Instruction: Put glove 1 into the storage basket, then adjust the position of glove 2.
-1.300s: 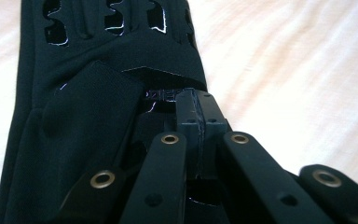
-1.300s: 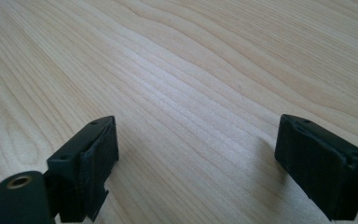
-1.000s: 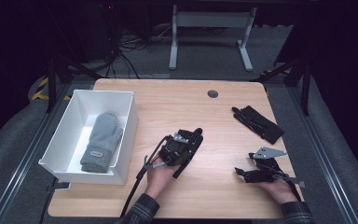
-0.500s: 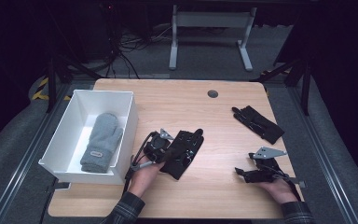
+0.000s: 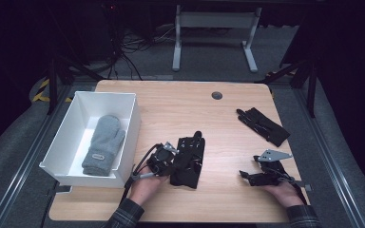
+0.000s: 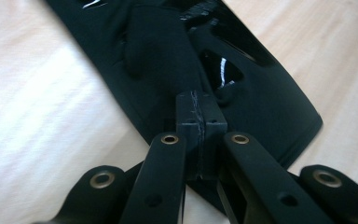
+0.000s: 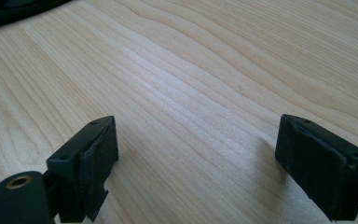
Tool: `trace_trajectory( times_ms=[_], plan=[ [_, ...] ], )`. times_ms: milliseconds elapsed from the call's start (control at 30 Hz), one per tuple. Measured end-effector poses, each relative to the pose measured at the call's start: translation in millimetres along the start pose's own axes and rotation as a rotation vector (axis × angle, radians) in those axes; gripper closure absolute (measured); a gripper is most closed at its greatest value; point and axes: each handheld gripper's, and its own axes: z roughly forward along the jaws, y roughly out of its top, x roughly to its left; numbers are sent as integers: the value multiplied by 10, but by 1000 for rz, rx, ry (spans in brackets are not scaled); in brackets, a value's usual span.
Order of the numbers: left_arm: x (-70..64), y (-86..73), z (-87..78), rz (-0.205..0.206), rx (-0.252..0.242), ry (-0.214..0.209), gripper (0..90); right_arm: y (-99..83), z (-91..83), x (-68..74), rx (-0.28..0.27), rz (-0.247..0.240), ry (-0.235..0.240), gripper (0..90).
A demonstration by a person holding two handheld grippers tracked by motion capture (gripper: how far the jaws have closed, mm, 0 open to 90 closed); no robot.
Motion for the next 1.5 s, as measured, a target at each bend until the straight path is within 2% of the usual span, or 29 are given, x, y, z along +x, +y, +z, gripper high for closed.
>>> trace_trajectory(
  times_ms=[200,367,467,500,600,633,667,767,867,967,1100,1167,1200,1300,1400,1500],
  plan=[
    [-87,1,29,19,-1,-34,899,0,0,0,-1,1,1,134],
    [-74,-6,-40,26,-27,-18,851,1,0,1,-1,2,1,134],
    [-39,-26,-141,29,-53,-3,834,1,0,1,-1,1,1,134],
    [-26,-42,-172,36,-63,4,805,0,0,1,0,0,1,134],
    [-14,-103,-204,61,-79,30,578,0,0,1,0,0,1,133],
    [-16,-127,-208,71,-82,37,532,0,0,1,0,0,1,133],
    [-16,-146,-215,84,-80,33,490,0,0,1,0,0,1,133],
    [-68,-238,-230,122,-87,60,369,0,1,1,-1,0,2,133],
    [-112,-324,-236,136,-71,67,263,0,1,1,-1,2,2,132],
    [-136,-414,-201,141,-46,55,178,0,1,1,-1,1,2,132],
    [-159,-507,-113,167,0,75,113,1,0,1,0,1,0,132],
    [-176,-530,-101,186,-2,83,78,3,3,2,2,1,-5,123],
    [-188,-544,-91,208,-7,99,77,4,4,2,3,1,-8,122],
    [-166,-603,-59,232,-50,71,3,7,4,0,6,-1,-6,117],
    [-131,-640,-55,245,-89,58,0,26,3,7,22,4,-8,126],
    [-117,-661,-49,251,-111,51,0,64,-30,-14,50,-1,4,243]
  ],
)
